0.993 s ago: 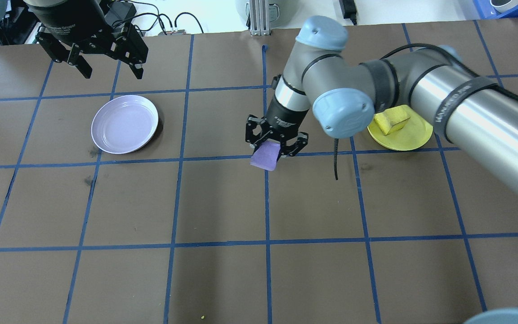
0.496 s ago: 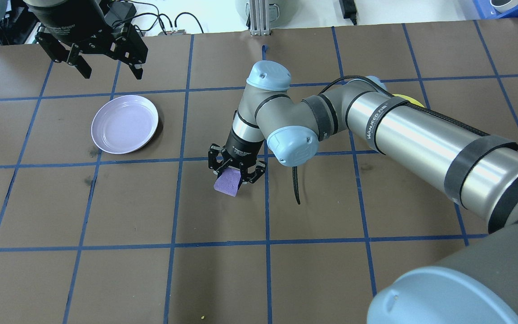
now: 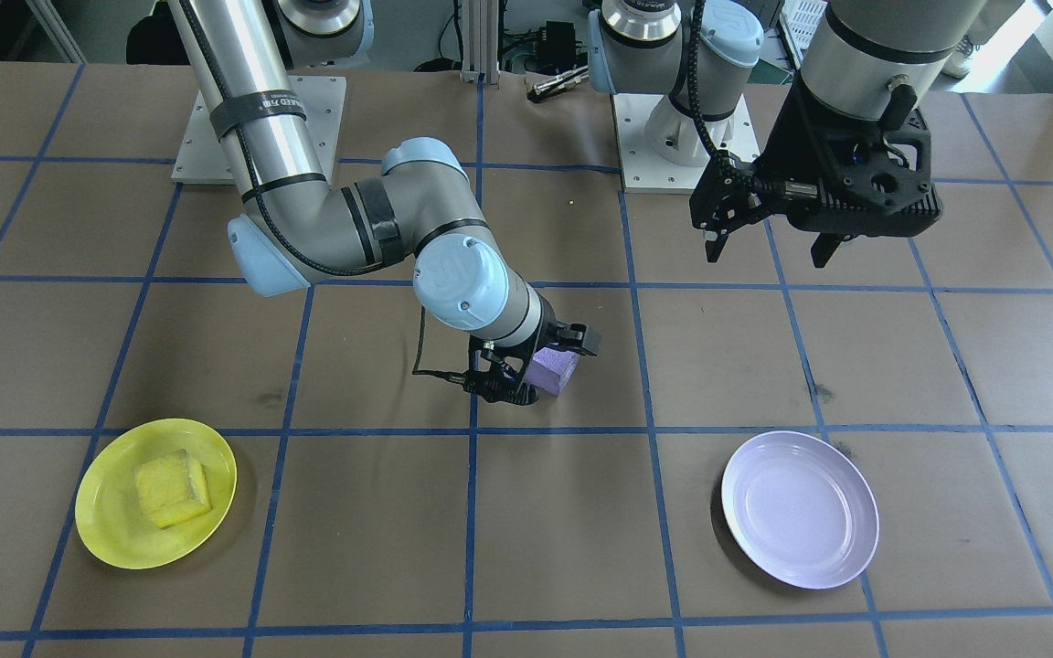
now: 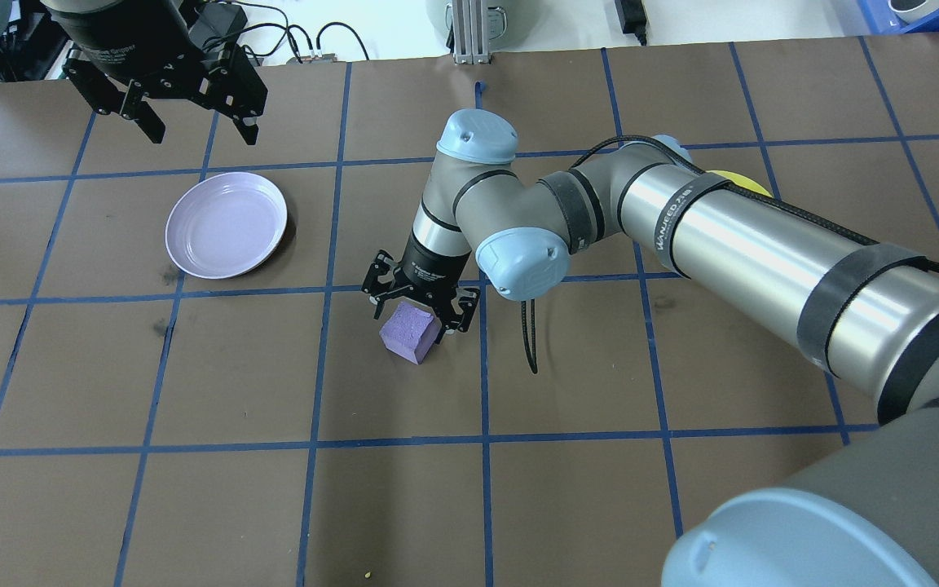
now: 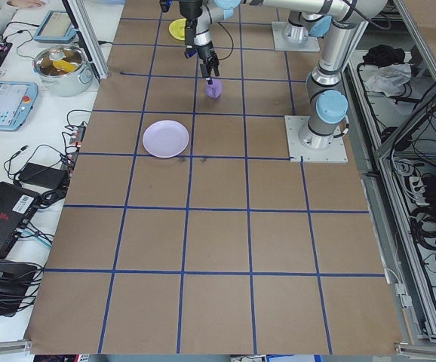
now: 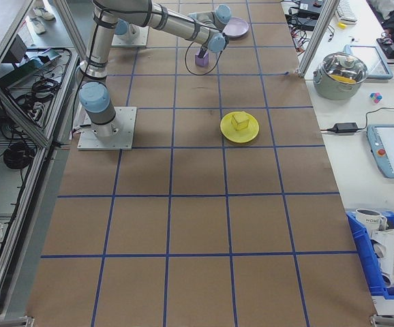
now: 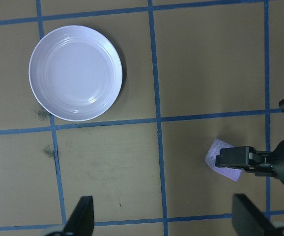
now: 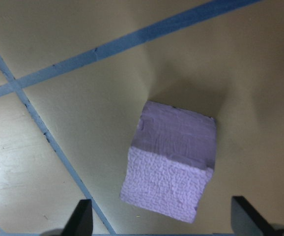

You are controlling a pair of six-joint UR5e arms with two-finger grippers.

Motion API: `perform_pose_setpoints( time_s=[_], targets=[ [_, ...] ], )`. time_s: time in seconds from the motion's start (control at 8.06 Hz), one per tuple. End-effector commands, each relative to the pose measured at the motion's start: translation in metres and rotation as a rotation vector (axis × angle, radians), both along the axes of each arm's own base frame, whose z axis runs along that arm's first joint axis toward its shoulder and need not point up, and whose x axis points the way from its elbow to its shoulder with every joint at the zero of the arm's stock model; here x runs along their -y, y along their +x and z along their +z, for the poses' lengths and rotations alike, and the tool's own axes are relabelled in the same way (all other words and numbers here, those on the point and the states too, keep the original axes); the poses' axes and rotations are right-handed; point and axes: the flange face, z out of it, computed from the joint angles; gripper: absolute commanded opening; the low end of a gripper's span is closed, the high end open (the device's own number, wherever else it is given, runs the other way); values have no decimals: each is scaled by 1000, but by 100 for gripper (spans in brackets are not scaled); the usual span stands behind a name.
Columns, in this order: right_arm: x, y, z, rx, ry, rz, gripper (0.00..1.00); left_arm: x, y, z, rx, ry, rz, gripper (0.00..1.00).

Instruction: Sort blocks by color into plates

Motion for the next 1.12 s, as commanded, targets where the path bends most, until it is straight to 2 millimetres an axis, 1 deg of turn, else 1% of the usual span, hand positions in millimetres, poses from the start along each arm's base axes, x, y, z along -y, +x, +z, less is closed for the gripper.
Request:
perform_pose_setpoints(
  time_s=[0.0, 0.12, 0.25, 0.37, 0.5, 0.62, 0.74, 0.87, 0.99],
  targets=[
    [22, -32, 61, 30, -108, -36, 100, 1, -2, -2, -2, 2, -3, 100],
    [33, -56, 84, 52, -173, -4, 100, 3, -5, -3, -16, -1, -9, 100],
    [43, -89, 99, 38, -211, 48, 100, 2, -16, -8, -16, 8, -37, 100],
    [53, -129, 117, -14, -270, 98, 100, -1, -30, -12, -48, 18, -128, 100],
    [57, -164, 136, -39, -295, 115, 100, 3, -51, -26, -113, 41, -231, 100],
    [59, -195, 150, -73, -318, 155, 100, 6, -74, -44, -114, 72, -372, 100],
    [57, -224, 165, -131, -340, 220, 100, 2, -101, -66, -110, 114, -500, 100],
    [54, -243, 181, -181, -373, 245, 100, -1, -113, -85, -109, 118, -524, 100],
    [48, -262, 194, -243, -392, 328, 100, -4, -116, -110, -109, 108, -531, 100]
  ],
)
